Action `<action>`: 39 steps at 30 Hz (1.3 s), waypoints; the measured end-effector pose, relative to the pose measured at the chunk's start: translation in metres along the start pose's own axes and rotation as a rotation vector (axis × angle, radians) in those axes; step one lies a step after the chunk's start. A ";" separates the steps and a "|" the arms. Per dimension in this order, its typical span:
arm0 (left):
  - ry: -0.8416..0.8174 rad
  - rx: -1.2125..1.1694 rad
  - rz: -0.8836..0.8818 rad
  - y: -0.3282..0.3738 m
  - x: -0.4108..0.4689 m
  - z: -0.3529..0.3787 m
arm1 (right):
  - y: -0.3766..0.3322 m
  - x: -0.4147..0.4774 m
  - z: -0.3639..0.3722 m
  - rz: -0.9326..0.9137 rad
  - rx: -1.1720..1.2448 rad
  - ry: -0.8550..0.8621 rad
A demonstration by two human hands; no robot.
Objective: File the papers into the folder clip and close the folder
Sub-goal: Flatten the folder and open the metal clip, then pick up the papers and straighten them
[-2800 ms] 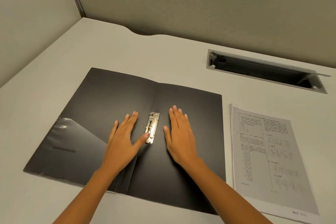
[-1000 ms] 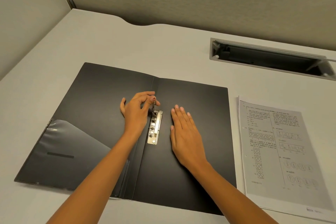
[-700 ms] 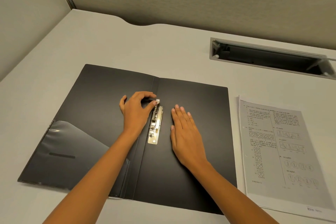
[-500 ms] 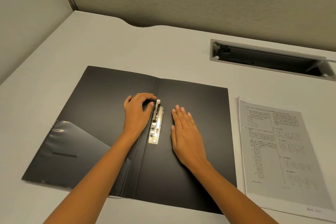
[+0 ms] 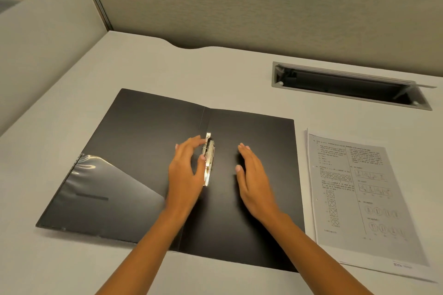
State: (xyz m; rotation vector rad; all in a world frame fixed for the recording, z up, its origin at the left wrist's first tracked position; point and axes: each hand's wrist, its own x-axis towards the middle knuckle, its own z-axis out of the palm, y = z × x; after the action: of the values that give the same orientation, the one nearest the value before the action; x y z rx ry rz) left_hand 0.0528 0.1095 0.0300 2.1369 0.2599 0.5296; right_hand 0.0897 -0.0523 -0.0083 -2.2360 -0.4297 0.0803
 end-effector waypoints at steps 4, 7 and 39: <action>-0.141 -0.067 0.119 0.023 -0.030 0.016 | 0.007 -0.029 -0.021 0.070 0.012 0.149; -0.346 -0.105 0.184 0.039 -0.046 0.037 | 0.016 -0.053 -0.043 0.104 -0.055 0.321; -0.816 0.343 0.448 0.070 -0.083 0.158 | 0.103 -0.100 -0.227 1.193 -0.412 0.233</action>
State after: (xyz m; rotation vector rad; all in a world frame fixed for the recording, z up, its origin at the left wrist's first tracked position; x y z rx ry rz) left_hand 0.0513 -0.0769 -0.0165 2.5608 -0.6346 -0.1942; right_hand 0.0702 -0.3138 0.0522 -2.5453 1.1344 0.3666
